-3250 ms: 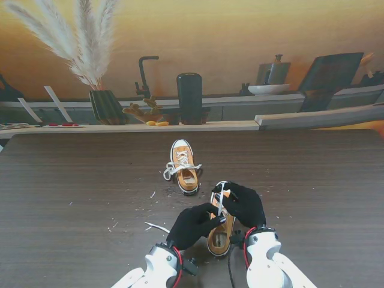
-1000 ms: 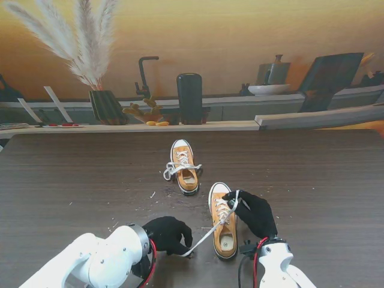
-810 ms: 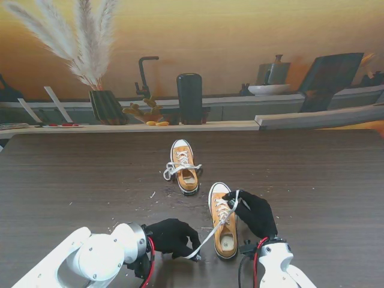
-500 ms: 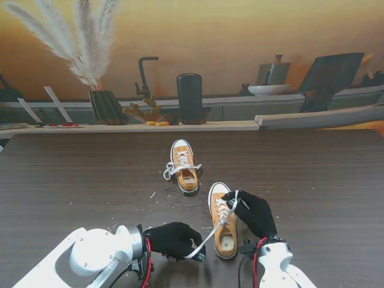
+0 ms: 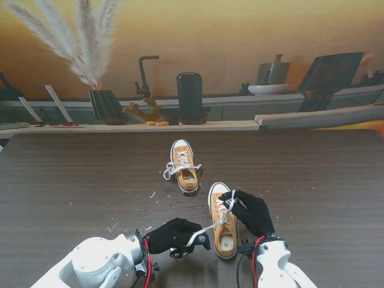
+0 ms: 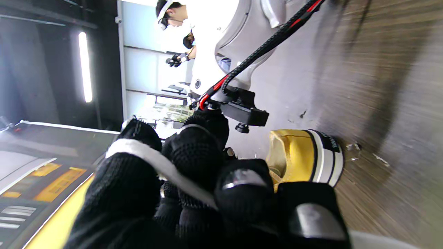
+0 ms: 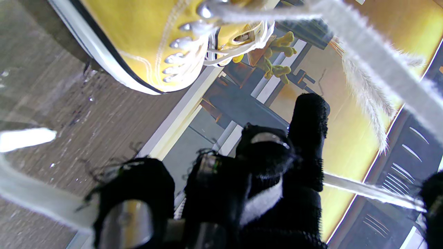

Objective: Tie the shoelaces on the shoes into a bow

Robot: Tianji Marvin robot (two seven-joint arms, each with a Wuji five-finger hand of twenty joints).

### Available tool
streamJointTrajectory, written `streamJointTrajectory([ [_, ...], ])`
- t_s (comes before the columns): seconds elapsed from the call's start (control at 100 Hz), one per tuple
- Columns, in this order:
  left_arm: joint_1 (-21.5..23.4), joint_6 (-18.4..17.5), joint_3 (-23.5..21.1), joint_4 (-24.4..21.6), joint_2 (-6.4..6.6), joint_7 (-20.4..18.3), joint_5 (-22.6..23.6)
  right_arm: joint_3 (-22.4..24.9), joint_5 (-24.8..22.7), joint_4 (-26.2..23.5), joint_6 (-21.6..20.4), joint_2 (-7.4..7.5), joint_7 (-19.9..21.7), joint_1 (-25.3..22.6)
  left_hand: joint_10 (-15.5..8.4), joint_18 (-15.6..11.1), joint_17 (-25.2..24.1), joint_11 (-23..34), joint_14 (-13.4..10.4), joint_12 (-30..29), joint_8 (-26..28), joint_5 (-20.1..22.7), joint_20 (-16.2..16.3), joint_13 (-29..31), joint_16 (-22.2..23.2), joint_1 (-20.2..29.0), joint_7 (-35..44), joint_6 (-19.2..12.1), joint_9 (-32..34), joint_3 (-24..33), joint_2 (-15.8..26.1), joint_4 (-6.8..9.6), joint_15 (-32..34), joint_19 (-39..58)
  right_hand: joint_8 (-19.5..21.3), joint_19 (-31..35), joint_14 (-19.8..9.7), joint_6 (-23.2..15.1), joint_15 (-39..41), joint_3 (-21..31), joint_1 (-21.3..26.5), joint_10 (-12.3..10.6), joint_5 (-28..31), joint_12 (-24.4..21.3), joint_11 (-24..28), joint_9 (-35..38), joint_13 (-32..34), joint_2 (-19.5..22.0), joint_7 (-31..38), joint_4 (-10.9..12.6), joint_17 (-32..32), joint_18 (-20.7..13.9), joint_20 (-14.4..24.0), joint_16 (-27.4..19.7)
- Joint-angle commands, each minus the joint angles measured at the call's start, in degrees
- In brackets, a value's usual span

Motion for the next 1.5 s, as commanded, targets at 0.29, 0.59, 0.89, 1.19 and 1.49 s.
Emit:
streamJointTrajectory([
  [0.29,4.88,-5.82,0.23,-0.26,-3.76,15.13,-0.33,-0.2,2.96,-0.05,-0.36,-0.12,1.79,0.47,3.7,-1.06,0.6,-4.52,-2.16,1.17,-2.44,-3.94,-2.36,1.34,-1.29,0.45,-5.13,-10.44,-2.83,-2.79,-6.14,1.58,-1.46,10.66,0.75,15.28,-7.49,0.92,2.69,-1.15,0.49,6.96,1.41,1.14,2.15,5.1,-0.6,-3.43,-0.15,-2.17,1.32,0.12,0.67,1.2],
  [0.59,3.86,-15.99,5.27,3.75,-7.25,31.98,5.95,-0.1,4.36,-0.04,-1.93,-0.31,2.1,0.52,2.62,-0.72,0.4,-7.68,-3.18,0.22,-2.93,-6.98,-3.66,1.34,-0.81,-3.5,-10.9,-9.25,-5.49,5.91,-9.88,-1.91,-3.54,9.72,1.33,14.73,-7.62,1.64,2.35,-0.15,3.31,6.53,5.3,1.03,2.05,4.45,-0.62,-7.13,1.86,-1.79,1.32,-0.45,0.43,1.2],
  [0.89,3.42,-13.38,7.24,4.21,-8.66,35.27,3.79,0.35,4.97,-0.84,-3.14,-0.24,2.72,0.01,3.52,-0.09,0.69,-3.3,-2.39,1.38,1.31,-4.3,-1.6,1.34,-0.22,-3.49,-3.76,-6.19,-0.7,2.51,-10.33,-3.44,0.97,12.54,1.02,14.54,-7.69,0.76,2.04,0.02,4.61,6.28,5.21,0.95,2.22,4.12,-0.62,-8.33,1.78,-1.58,1.33,-0.91,0.24,1.34],
  [1.19,4.22,-12.24,7.31,2.37,-9.48,37.63,0.94,0.8,4.76,-1.21,-2.86,-0.09,3.06,-0.38,4.86,0.32,0.87,-0.58,-0.49,2.44,3.47,-0.11,0.42,1.27,-0.79,-4.34,0.64,-8.73,2.07,-2.03,-4.77,-2.78,4.34,14.42,0.93,14.76,-7.69,-0.24,2.01,-0.21,4.35,6.42,5.1,0.75,2.31,4.38,-0.61,-7.56,1.77,-1.68,1.37,-1.24,0.23,1.43],
  [1.49,4.78,-11.89,7.49,1.53,-9.76,38.02,-1.51,0.9,4.19,-1.34,-2.34,0.11,3.45,-0.56,6.36,2.39,0.88,-0.41,1.59,2.41,7.62,7.51,1.62,1.23,-0.67,-6.58,7.05,-7.51,3.79,-3.02,0.64,-2.08,5.72,14.46,0.86,14.78,-7.69,-0.37,1.99,-0.56,4.35,6.58,5.38,0.64,2.32,4.45,-0.6,-6.93,1.87,-1.73,1.35,-1.18,0.19,1.46],
])
